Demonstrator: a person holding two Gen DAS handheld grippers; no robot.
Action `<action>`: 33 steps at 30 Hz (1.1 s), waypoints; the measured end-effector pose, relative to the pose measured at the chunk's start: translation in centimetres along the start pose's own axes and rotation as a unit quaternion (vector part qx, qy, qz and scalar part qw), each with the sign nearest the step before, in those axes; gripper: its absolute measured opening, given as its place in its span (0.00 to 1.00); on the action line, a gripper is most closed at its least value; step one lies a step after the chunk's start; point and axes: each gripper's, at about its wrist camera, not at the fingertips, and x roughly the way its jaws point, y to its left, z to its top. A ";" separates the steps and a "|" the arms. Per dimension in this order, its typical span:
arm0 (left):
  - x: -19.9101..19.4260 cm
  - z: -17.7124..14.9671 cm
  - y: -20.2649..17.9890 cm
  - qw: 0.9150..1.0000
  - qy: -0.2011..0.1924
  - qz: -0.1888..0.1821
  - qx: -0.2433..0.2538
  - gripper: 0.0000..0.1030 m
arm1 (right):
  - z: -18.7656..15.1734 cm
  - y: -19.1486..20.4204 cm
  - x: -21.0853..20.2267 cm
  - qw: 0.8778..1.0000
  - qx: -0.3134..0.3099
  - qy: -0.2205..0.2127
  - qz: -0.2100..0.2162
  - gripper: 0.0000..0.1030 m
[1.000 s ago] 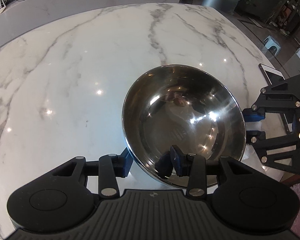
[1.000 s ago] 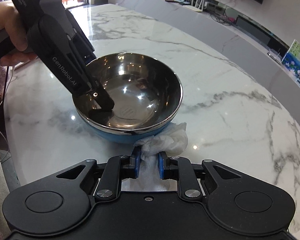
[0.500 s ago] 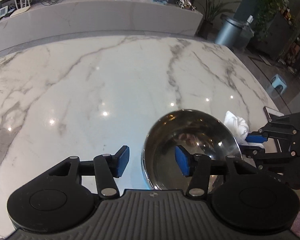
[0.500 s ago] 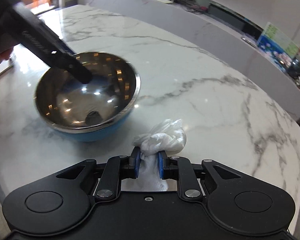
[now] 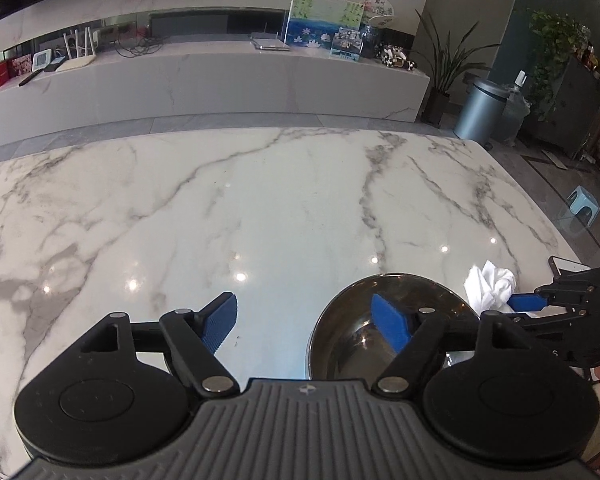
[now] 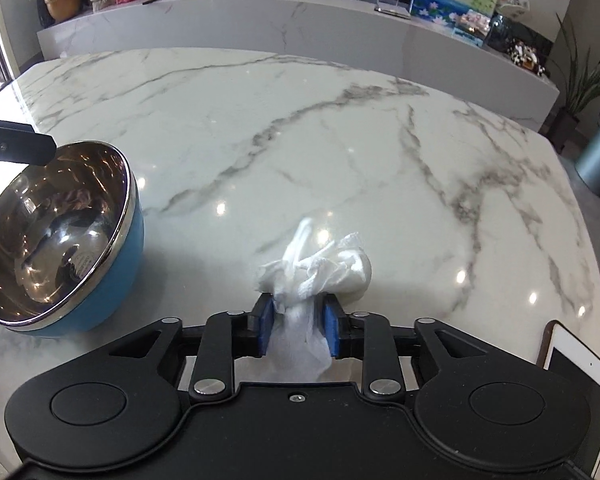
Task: Clean bowl
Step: 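Open the left gripper off the bowl rim while the right carries the tissue away, then lower the white tissue onto the table and open the right gripper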
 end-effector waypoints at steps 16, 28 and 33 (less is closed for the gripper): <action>-5.6 -3.2 -1.8 0.994 -0.111 -0.008 0.018 0.75 | -1.9 1.8 -6.9 0.988 0.042 -0.137 -0.060 0.72; -7.8 -7.1 -3.1 0.993 -0.118 -0.021 -0.022 0.85 | -7.6 6.0 -9.8 0.980 0.083 -0.156 -0.091 0.75; -7.8 -8.0 -3.6 0.994 -0.111 -0.003 -0.001 0.85 | -8.6 5.9 -10.1 0.976 0.127 -0.164 -0.072 0.75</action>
